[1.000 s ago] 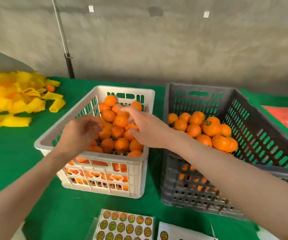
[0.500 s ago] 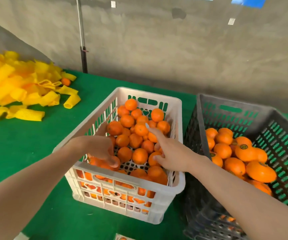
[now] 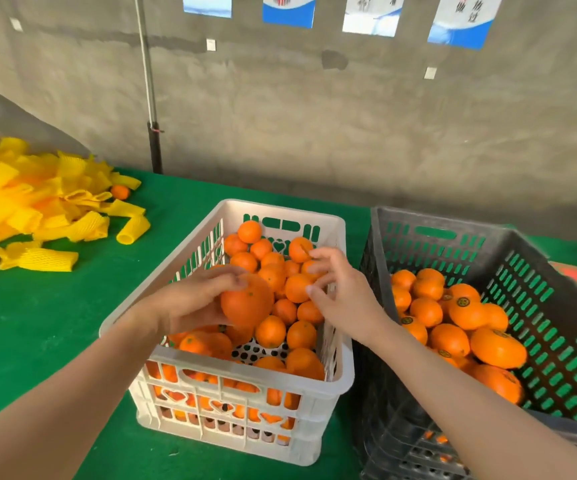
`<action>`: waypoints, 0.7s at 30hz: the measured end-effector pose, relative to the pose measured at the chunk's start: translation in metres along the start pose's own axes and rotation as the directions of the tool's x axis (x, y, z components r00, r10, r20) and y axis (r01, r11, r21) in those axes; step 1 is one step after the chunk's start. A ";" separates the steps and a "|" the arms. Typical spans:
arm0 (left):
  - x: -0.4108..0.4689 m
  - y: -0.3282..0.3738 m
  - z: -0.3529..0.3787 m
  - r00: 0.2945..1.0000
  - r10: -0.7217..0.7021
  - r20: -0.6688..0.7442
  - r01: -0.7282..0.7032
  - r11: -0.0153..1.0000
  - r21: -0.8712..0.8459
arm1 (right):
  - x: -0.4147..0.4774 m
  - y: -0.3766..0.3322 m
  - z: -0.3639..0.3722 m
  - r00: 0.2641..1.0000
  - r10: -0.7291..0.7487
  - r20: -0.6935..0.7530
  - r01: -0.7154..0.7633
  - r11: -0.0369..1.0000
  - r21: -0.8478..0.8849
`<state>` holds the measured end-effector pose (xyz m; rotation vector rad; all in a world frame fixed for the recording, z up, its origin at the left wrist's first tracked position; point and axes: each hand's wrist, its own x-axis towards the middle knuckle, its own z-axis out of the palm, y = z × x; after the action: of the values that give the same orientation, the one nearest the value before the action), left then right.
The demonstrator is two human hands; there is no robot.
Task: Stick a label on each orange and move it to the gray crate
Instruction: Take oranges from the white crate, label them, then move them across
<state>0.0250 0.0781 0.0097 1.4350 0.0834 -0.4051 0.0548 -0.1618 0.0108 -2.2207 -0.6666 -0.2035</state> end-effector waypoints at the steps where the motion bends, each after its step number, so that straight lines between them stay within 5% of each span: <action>1: -0.005 0.002 0.009 0.999 0.030 0.032 -0.026 0.994 -0.108 | -0.001 -0.004 -0.005 0.997 0.026 -0.066 -0.022 0.998 0.066; 7: -0.020 0.002 0.064 0.977 0.148 0.154 -0.084 0.928 -0.362 | -0.033 -0.029 -0.039 0.963 0.256 -0.084 -0.160 0.795 0.585; 14: -0.030 0.001 0.133 0.980 -0.006 0.199 0.113 0.841 -0.529 | -0.081 -0.045 -0.071 0.984 0.158 -0.081 -0.075 0.785 0.615; 21: -0.037 -0.006 0.170 0.976 0.056 0.211 0.041 0.902 -0.430 | -0.113 -0.040 -0.100 0.971 0.219 -0.094 -0.106 0.750 0.653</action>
<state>-0.0428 -0.0795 0.0397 0.9435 -0.0114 -0.5010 -0.0556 -0.2583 0.0642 -1.5536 -0.3644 -0.0500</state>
